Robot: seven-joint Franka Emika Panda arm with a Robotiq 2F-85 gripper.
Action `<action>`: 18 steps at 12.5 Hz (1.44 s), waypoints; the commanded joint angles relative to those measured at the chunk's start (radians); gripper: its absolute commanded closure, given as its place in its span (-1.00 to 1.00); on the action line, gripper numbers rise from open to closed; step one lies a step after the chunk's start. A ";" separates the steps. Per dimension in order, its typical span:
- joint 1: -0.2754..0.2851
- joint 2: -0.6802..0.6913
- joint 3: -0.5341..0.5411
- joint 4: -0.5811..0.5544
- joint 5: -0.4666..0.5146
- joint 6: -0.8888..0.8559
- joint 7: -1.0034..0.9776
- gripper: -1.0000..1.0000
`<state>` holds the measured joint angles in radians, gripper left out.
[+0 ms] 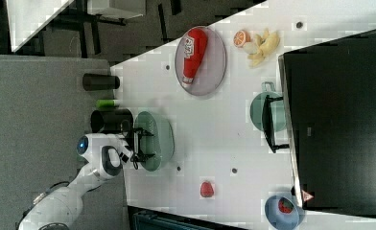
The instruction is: Drag strainer right to left.
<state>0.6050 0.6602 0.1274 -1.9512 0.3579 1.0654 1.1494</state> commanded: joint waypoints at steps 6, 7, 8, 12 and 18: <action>0.033 -0.102 -0.053 0.028 -0.019 -0.076 -0.046 -1.00; 0.033 -0.164 -0.082 0.011 -0.023 -0.133 -0.117 -1.00; 0.032 -0.233 -0.121 -0.001 -0.031 -0.188 -0.201 -1.00; 0.021 -0.492 -0.353 -0.007 -0.104 -0.437 -0.572 -1.00; 0.004 -0.785 -0.674 -0.006 -0.434 -0.751 -1.072 -1.00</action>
<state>0.6245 -0.1613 -0.5337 -1.9189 -0.0756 0.3848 0.2649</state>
